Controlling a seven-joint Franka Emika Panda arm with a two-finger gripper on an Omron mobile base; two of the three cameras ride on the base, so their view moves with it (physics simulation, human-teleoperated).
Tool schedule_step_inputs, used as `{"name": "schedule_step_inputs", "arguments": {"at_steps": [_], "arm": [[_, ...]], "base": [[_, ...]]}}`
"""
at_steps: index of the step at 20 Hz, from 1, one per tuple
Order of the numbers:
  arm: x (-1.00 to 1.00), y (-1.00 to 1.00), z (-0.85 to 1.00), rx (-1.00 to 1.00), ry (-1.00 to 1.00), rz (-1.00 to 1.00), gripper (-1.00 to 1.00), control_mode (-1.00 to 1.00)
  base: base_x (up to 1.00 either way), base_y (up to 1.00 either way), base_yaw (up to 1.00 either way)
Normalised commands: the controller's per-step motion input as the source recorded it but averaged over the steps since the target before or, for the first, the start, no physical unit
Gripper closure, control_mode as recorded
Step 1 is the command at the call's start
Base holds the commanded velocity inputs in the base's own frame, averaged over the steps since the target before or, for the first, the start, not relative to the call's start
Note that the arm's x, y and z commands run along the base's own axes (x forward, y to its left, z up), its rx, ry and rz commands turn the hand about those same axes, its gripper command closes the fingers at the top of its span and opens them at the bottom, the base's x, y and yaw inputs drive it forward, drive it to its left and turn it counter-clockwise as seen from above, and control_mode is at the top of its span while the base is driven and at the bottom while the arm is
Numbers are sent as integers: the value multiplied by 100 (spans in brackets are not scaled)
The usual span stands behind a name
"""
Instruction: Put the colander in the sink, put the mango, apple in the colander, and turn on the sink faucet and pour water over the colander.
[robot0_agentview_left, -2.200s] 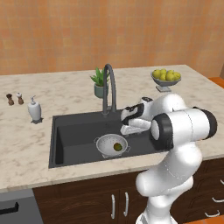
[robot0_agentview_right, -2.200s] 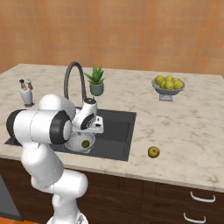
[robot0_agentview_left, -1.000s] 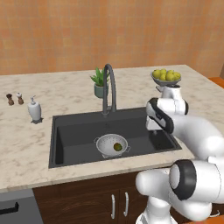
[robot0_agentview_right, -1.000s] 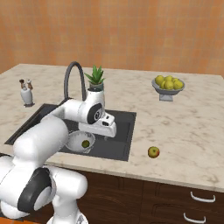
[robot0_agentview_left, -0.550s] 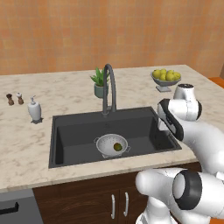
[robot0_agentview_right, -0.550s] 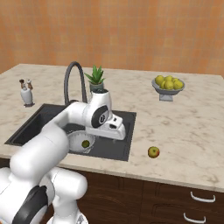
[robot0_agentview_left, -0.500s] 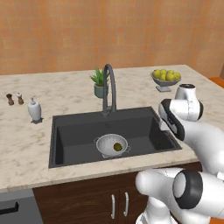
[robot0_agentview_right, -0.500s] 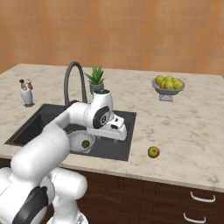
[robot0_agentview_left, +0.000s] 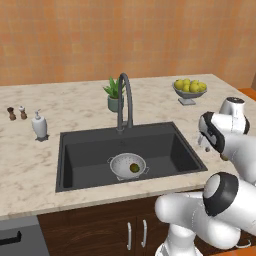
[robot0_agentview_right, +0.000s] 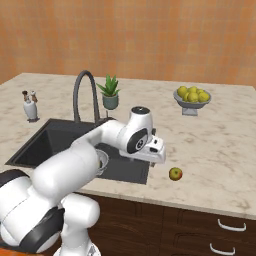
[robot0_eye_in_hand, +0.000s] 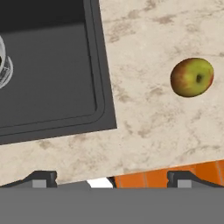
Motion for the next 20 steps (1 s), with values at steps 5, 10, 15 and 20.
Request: {"name": "schedule_step_inputs", "arguments": {"at_steps": [5, 10, 15, 20], "arm": [[5, -52, 0, 0, 0, 0, -100, -100], [2, -38, -21, 0, 0, 0, -100, -100], [2, -35, -35, 0, 0, 0, -100, -100], [12, -17, -1, 0, 1, 0, -100, -100]], "base": [[0, 0, 0], [0, 0, 0], [0, 0, 0], [0, 0, 0]]}}
